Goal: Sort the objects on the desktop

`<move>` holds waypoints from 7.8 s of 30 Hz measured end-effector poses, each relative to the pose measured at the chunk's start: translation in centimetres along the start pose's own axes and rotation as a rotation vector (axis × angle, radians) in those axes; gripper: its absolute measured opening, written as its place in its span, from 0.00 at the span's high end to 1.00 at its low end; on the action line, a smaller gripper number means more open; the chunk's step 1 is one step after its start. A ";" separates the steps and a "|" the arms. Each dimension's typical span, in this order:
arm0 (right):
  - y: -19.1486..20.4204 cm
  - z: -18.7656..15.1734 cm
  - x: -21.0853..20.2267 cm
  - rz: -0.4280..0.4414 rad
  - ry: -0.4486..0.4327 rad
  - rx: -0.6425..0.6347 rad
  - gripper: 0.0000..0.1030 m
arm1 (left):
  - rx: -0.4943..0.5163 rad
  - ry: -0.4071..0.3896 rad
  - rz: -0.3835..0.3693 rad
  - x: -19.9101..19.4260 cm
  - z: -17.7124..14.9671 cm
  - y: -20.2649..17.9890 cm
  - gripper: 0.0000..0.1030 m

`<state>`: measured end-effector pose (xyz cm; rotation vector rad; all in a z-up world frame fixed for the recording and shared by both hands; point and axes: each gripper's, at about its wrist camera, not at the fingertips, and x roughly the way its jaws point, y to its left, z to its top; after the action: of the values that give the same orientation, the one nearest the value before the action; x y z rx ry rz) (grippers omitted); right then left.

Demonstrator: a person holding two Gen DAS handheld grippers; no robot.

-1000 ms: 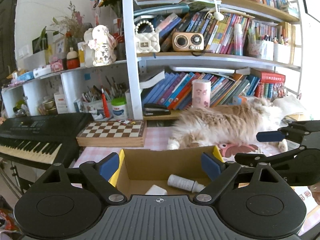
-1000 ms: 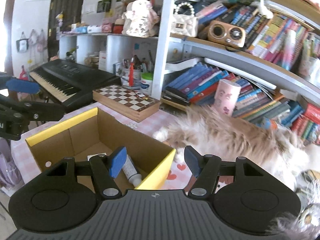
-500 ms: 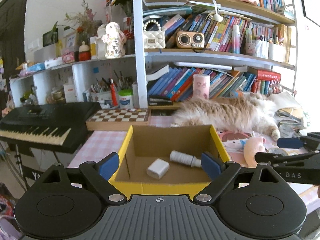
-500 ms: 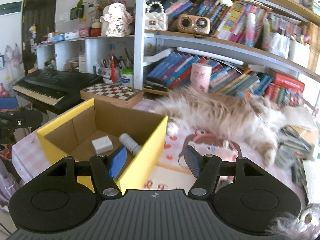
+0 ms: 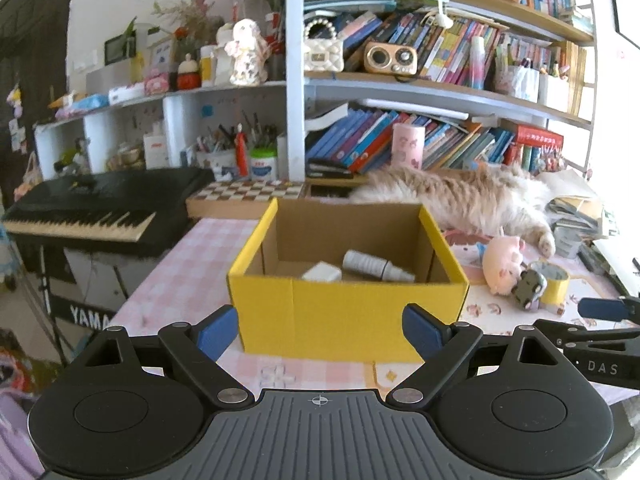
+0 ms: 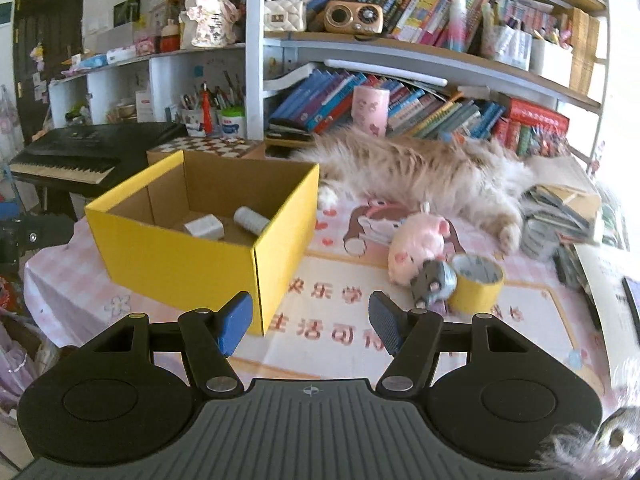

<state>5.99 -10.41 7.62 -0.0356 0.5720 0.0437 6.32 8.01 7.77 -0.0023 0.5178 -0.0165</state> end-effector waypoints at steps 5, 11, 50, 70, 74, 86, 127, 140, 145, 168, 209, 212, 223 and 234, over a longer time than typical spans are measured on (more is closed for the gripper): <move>0.8 -2.2 -0.8 -0.019 0.033 0.051 0.40 | 0.004 0.021 0.009 -0.9 -1.8 -0.4 0.11; 1.8 -3.9 -1.4 -0.020 0.065 0.057 0.39 | 0.034 0.010 0.030 -2.0 -3.3 -1.0 0.11; 0.0 -7.0 -3.8 -0.148 0.145 0.090 0.28 | 0.103 0.099 -0.159 -0.6 -5.1 -5.8 0.11; -4.1 -6.9 -3.2 -0.226 0.180 0.120 0.26 | 0.140 0.123 -0.260 2.2 -4.1 -10.3 0.11; -4.9 -6.9 -2.7 -0.230 0.193 0.123 0.26 | 0.152 0.135 -0.269 3.1 -3.8 -11.3 0.11; -8.5 -6.8 -0.4 -0.237 0.243 0.164 0.26 | 0.209 0.173 -0.295 5.7 -3.3 -15.1 0.11; -21.0 0.2 11.7 -0.004 0.245 0.018 0.26 | 0.097 0.199 -0.061 15.5 1.8 -24.5 0.11; -24.6 1.8 14.2 -0.052 0.195 0.082 0.26 | 0.217 0.240 -0.126 18.4 1.7 -28.0 0.11; -25.4 1.9 14.3 -0.057 0.189 0.093 0.26 | 0.273 0.221 -0.154 19.9 1.2 -29.5 0.12; -24.4 3.0 17.1 0.076 0.221 0.040 0.16 | 0.135 0.200 -0.181 19.3 1.6 -26.0 0.60; -21.8 4.5 9.4 0.092 0.104 0.145 0.18 | 0.069 0.018 -0.277 10.5 4.7 -21.9 0.60; -20.8 3.9 8.5 0.090 0.111 0.154 0.18 | 0.077 0.028 -0.282 10.0 4.3 -21.2 0.60; -16.4 2.1 6.1 0.094 0.135 0.144 0.18 | 0.102 0.057 -0.310 8.0 2.8 -18.4 0.60; -12.4 0.7 3.9 0.062 0.143 0.147 0.18 | 0.084 0.077 -0.328 5.7 1.0 -14.5 0.60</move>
<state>10.28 -22.60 6.38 0.1224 0.7182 0.0593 11.56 -6.56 5.92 -0.0048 0.5885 -0.3603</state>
